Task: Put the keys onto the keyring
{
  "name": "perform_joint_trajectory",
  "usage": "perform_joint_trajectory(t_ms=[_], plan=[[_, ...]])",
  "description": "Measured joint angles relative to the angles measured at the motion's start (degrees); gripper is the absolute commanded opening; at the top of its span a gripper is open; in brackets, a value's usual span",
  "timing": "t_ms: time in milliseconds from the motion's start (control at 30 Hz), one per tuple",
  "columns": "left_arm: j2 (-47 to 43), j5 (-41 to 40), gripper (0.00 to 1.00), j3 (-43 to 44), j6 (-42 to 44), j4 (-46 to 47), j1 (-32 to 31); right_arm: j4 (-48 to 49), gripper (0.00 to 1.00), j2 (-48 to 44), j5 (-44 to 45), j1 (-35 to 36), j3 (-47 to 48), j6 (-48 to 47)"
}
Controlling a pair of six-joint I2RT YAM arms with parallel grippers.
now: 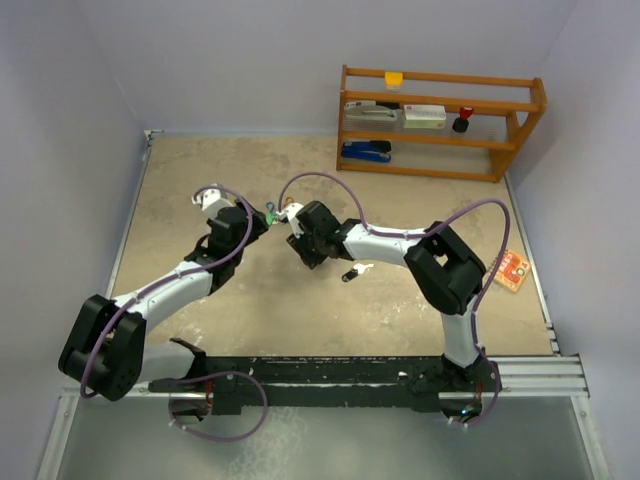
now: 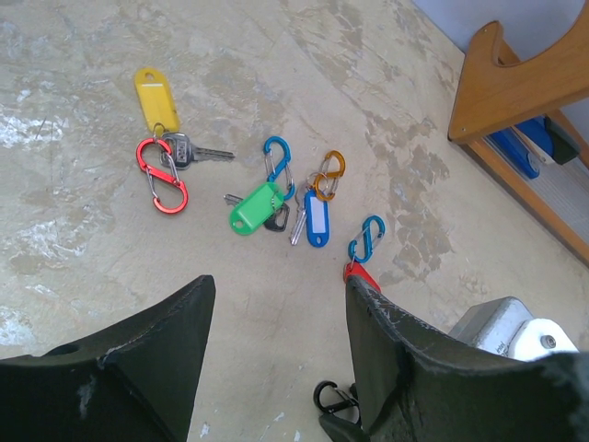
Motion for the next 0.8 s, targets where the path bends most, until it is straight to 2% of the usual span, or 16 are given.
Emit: perform_joint_trajectory(t_ms=[400, 800], plan=[[0.0, 0.1, 0.57, -0.9, -0.1, 0.0, 0.2, 0.1, 0.12, 0.5, 1.4, 0.2, 0.6, -0.2], [-0.1, 2.3, 0.57, -0.9, -0.3, 0.9, 0.5, 1.0, 0.00, -0.2, 4.3, 0.3, -0.3, 1.4]])
